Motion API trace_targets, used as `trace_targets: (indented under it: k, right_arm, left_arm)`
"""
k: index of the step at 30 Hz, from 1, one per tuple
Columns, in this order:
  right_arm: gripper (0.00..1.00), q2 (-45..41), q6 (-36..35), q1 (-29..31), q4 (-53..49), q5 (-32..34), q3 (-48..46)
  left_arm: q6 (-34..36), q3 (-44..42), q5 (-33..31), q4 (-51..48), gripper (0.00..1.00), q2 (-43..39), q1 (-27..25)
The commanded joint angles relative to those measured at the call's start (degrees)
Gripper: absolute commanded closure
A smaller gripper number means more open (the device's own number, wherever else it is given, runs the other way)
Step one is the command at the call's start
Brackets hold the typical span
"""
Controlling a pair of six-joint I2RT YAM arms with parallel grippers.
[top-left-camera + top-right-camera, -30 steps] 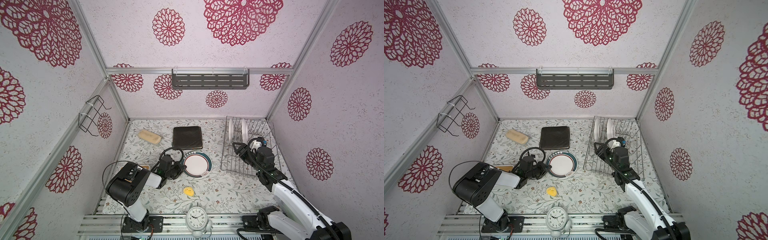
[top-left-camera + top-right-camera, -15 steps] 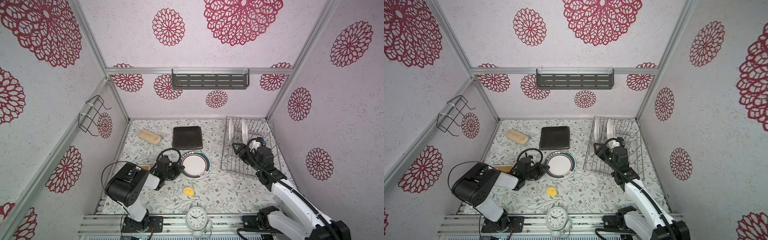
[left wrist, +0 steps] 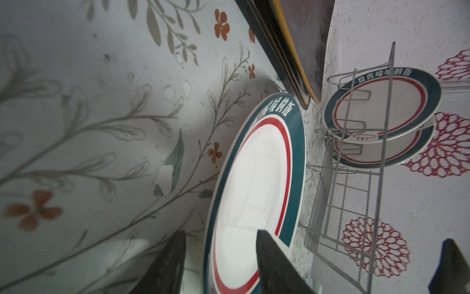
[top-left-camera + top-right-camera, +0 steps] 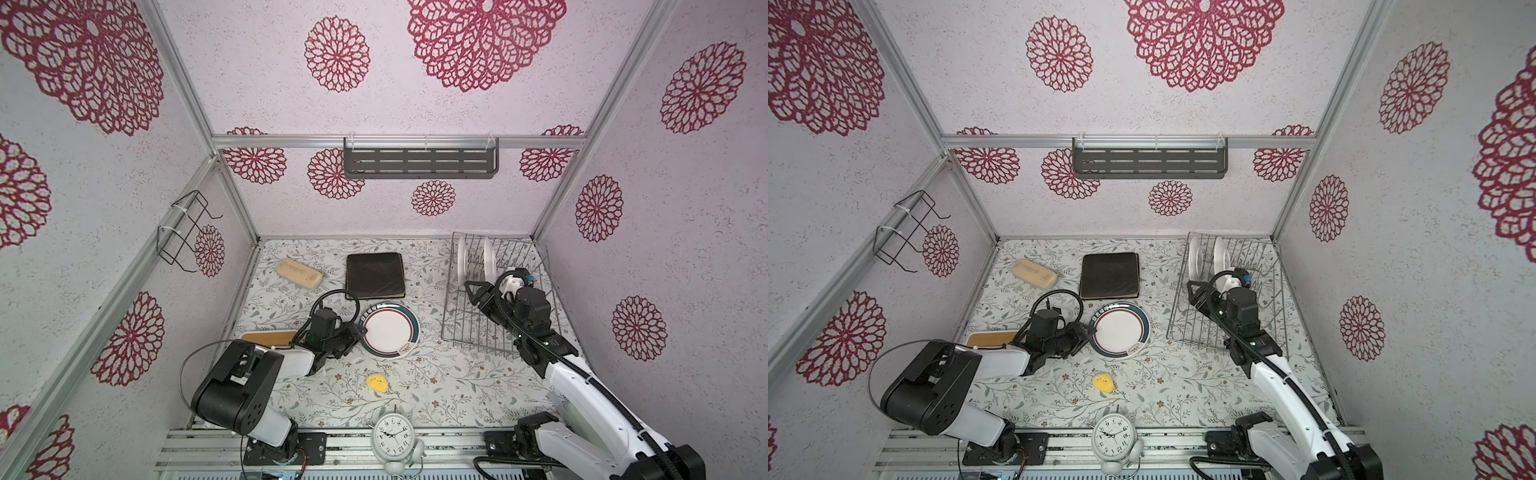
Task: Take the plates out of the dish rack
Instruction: 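Lower the plate with the left gripper while the right gripper returns to the rack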
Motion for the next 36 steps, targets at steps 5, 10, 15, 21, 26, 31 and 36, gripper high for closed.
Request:
trace_targets:
  k: [5,10,15,21,26,31,36]
  right_arm:
    - [0.28,4.8,-7.4,-0.4,-5.4,5.7,8.8]
    - [0.26,13.9,-12.4,-0.1,-14.0,12.9,18.9]
    - [0.23,22.5,-15.9,0.9,-17.9,19.5,27.1]
    - [0.19,32.0,-22.9,4.3,-26.7,34.2,38.9]
    - [0.13,38.4,-27.6,5.3,-32.1,46.2,45.9]
    - [0.10,44.6,-29.6,5.4,-36.5,52.4,51.1]
    - [0.11,48.4,-30.5,5.4,-36.6,56.4,52.5]
  left_arm:
    - [8.7,5.7,-8.5,-19.1,0.44,-11.1,0.4]
    - [12.5,9.6,-10.8,-22.6,0.41,-15.2,0.5]
    - [12.8,12.5,-10.7,-20.1,0.38,-16.1,0.4]
    - [12.1,15.4,-8.4,-17.1,0.38,-13.1,0.4]
    - [10.3,15.8,-7.5,-13.4,0.37,-11.8,0.4]
    - [9.2,16.8,-6.1,-11.6,0.37,-10.5,0.4]
    - [8.8,17.2,-5.6,-10.9,0.36,-10.5,0.4]
